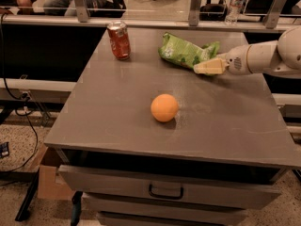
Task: Move green rice chip bag near orange
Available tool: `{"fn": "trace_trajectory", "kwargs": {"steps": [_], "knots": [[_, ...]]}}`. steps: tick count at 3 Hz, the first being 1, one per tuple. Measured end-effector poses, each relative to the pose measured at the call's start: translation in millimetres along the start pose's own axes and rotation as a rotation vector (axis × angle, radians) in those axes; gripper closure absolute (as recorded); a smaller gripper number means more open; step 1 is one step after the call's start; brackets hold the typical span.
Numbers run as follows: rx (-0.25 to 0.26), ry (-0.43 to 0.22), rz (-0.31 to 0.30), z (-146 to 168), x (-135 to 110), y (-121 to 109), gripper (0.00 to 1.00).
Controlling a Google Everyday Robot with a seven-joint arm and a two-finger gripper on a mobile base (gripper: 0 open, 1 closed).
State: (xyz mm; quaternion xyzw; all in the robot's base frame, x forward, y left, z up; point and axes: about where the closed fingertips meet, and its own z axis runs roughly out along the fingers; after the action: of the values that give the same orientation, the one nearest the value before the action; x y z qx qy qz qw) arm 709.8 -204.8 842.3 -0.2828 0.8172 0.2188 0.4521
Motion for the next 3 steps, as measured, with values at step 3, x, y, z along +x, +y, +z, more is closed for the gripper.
{"fn": "trace_trajectory", "kwargs": {"steps": [3], "knots": [[-0.037, 0.028, -0.028, -15, -7, 18, 1.0]]}}
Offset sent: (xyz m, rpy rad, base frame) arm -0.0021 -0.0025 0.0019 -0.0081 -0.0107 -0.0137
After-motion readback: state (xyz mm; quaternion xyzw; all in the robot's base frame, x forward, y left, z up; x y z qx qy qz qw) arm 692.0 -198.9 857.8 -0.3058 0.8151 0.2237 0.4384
